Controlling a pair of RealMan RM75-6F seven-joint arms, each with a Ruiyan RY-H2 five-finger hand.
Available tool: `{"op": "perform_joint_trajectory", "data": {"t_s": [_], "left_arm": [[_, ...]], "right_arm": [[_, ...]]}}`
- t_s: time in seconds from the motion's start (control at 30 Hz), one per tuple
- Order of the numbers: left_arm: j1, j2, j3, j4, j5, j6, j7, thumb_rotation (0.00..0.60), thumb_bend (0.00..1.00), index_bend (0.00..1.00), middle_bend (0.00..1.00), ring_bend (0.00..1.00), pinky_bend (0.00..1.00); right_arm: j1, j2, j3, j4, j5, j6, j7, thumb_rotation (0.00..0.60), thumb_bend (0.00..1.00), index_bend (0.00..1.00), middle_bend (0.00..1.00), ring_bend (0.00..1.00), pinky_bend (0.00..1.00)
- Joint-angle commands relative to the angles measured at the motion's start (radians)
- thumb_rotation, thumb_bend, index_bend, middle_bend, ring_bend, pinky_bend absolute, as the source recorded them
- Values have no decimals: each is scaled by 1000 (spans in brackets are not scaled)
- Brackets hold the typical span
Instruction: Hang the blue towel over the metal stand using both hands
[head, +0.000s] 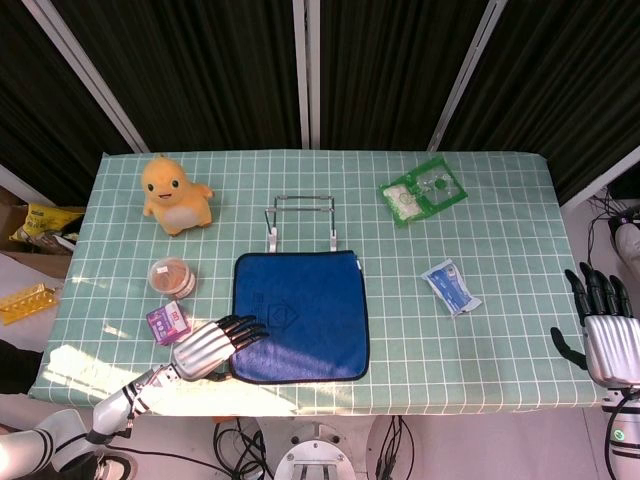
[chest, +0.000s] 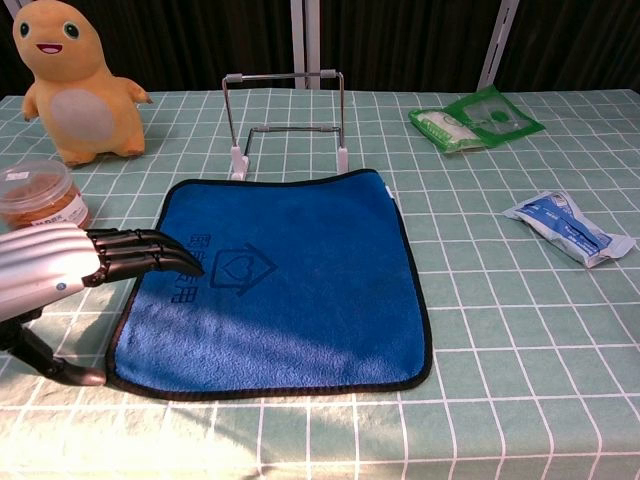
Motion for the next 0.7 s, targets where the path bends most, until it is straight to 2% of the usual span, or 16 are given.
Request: {"op": "perform_joint_trajectory", "data": {"t_s": [0.03, 0.37, 0.7], "left_arm": [[-3, -4, 3, 3, 1, -2, -2, 600, 46, 147, 139, 100, 247], [-13, -18, 8, 5, -7, -11, -9, 600, 61, 218, 139, 100, 247], [-11, -15, 16, 13, -20, -11, -21, 600, 76, 220, 139, 100, 247]], "right_arm": [[-3, -1, -2, 5, -1, 3, 5, 600, 271, 0, 0, 0, 0], [-12, 3, -5, 23, -5, 14, 30, 600, 291, 0, 0, 0, 0], [-10, 1, -5, 20, -3, 10, 21, 600, 296, 0, 0, 0, 0]]}}
